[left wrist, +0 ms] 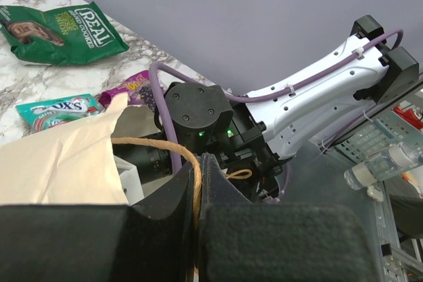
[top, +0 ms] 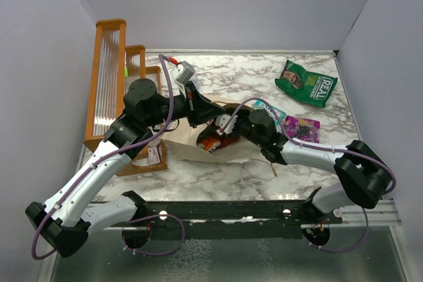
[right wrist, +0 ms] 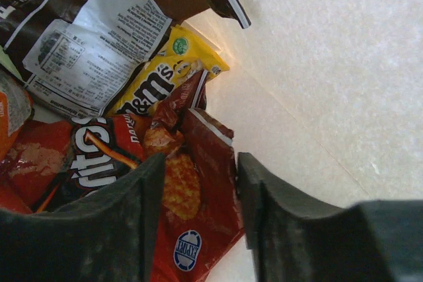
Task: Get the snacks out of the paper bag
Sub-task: Take out the snack from the paper bag.
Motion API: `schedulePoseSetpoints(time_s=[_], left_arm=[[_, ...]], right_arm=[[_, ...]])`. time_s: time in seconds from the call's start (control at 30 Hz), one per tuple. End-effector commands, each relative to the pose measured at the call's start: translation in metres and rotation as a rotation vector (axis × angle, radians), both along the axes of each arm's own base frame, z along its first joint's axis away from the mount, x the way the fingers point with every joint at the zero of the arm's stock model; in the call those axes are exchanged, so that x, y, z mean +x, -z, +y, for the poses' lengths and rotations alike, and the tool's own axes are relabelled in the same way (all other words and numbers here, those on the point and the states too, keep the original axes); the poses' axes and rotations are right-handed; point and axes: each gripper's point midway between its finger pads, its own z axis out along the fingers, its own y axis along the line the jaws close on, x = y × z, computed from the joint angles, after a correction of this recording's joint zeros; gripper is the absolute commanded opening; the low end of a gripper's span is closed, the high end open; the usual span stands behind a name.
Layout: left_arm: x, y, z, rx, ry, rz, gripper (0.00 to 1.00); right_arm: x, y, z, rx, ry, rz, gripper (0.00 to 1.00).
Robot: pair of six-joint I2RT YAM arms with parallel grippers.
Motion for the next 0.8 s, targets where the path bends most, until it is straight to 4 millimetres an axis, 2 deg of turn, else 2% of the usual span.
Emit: schedulePoseSetpoints(time_s=[0.0,0.17,0.23,0.37,0.53,0.77], left_arm=[[-0.005,-0.026,0.008,-0.040,-0.026,-0.059,0.00],[-0.001,-0.021,0.010,-0.030,-0.056,-0.048,0.00],[0.000,-0.020,0.011,-0.026,-0.064,-0.047,0.00],[0.004,-0.015,0.013,-0.015,-0.094,-0.042,0.00],[0.009,-0.011,0.016,-0.002,-0.127,-0.038,0.00],[0.012,-0.006,0.019,0.006,-0.158,-0.039,0.00]], right_arm=[[0.005,-0.025,0.010,0.072,-0.023,-0.048,0.36],[-0.013,-0.026,0.016,0.082,-0.104,0.009,0.10],[-0.021,-0.026,0.016,0.086,-0.129,0.031,0.02],[-0.036,-0.037,0.014,0.133,-0.156,0.080,0.01],[-0.064,-0.060,0.012,0.224,-0.228,0.126,0.01],[-0.099,-0.096,-0.009,0.362,-0.258,0.142,0.01]])
